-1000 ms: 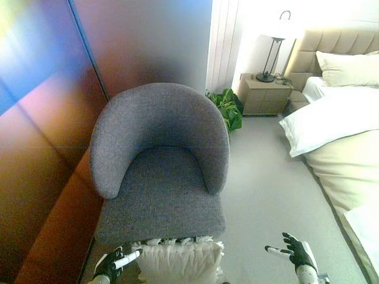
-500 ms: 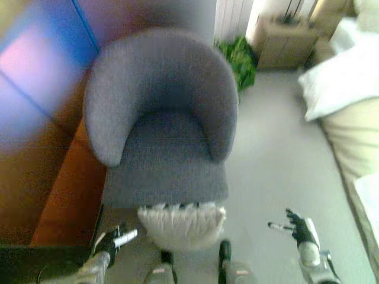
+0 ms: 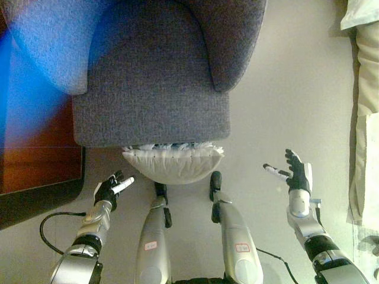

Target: Pick up the pillow and put it on the sofa.

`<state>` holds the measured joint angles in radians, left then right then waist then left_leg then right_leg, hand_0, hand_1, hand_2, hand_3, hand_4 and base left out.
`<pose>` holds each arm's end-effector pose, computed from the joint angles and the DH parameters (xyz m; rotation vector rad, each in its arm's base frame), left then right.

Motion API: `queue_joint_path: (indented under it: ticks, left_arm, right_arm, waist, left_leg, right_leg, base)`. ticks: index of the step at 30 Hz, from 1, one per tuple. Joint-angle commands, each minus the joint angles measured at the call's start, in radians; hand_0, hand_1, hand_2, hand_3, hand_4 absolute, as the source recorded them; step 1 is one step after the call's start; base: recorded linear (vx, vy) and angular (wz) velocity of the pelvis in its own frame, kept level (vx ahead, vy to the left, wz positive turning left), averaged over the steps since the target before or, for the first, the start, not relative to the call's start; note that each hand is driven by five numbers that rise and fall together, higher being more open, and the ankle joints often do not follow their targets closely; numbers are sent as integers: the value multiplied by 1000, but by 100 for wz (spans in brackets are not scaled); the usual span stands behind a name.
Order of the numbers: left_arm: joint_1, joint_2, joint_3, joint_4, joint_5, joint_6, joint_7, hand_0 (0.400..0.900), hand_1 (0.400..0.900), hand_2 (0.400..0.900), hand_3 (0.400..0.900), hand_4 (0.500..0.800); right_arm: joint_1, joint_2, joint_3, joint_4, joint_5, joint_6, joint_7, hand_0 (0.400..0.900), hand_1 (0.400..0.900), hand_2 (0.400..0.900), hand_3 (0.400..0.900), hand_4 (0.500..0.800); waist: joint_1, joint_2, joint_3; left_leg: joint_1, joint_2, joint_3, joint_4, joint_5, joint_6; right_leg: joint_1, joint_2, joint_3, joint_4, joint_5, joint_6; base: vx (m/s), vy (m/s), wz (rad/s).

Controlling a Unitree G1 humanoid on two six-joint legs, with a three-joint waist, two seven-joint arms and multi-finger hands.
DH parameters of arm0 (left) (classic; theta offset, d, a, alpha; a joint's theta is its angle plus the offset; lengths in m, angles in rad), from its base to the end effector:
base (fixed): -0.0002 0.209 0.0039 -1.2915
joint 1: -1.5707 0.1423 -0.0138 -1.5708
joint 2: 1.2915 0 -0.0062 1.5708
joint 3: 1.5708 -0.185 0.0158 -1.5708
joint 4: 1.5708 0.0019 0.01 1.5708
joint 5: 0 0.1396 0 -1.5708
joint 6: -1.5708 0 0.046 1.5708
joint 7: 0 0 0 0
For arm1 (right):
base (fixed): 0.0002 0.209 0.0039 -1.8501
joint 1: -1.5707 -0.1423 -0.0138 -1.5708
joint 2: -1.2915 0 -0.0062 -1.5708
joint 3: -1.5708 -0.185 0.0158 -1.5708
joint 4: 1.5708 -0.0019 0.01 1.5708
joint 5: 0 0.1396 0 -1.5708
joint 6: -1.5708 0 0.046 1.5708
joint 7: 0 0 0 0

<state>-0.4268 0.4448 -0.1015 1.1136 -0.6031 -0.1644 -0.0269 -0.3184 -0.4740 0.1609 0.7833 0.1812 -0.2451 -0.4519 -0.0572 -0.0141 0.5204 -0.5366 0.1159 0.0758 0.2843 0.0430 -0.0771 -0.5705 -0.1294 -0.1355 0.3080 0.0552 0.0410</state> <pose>0.2392 0.2751 -0.0136 -0.0950 0.4434 0.3142 0.2440 -0.2549 0.0087 -0.3990 0.1489 -0.4765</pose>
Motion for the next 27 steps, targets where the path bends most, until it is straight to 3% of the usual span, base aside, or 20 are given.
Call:
queue_joint_path:
  ticks: [1, 9, 23, 27]
  left_arm:
    - [-2, 93, -1, -28, -69, -19, 37, 900, 900, 900, 900, 800]
    - [-89, 102, -14, -44, -137, -6, 30, 900, 900, 900, 900, 800]
    - [-186, 127, -11, -49, -257, 9, -17, 900, 900, 900, 900, 800]
    - [-207, 125, -21, -58, -283, 11, -7, 900, 900, 900, 900, 800]
  right_arm:
    - [-5, -111, 6, -119, 20, -32, -83, 900, 900, 900, 900, 800]
    - [-20, -132, 20, -191, 8, 18, -98, 900, 900, 900, 900, 800]
    - [-14, -116, 37, -210, 12, 19, -96, 900, 900, 900, 900, 800]
    - [-11, -107, 42, -211, 9, 16, -97, 900, 900, 900, 900, 800]
  waist:
    - [-30, -33, -1]
    - [-52, -43, 0]
    - [-64, -87, 0]
    - [-67, -95, 0]
  left_leg:
    - [-93, -32, 30, 105, -71, 27]
    - [-230, -29, 7, 219, -98, 33]
    - [-281, -30, -11, 263, -117, 36]
    - [-283, -30, -14, 267, -121, 37]
  right_leg:
    - [-66, 35, 27, 86, -85, 11]
    - [-206, 43, 41, 191, -97, -5]
    - [-242, 75, 36, 221, -97, -14]
    - [-243, 81, 35, 222, -95, -13]
  base:
    - [0, 0, 0]
    - [-4, 7, -2]
    - [12, -36, 0]
    - [4, -29, 0]
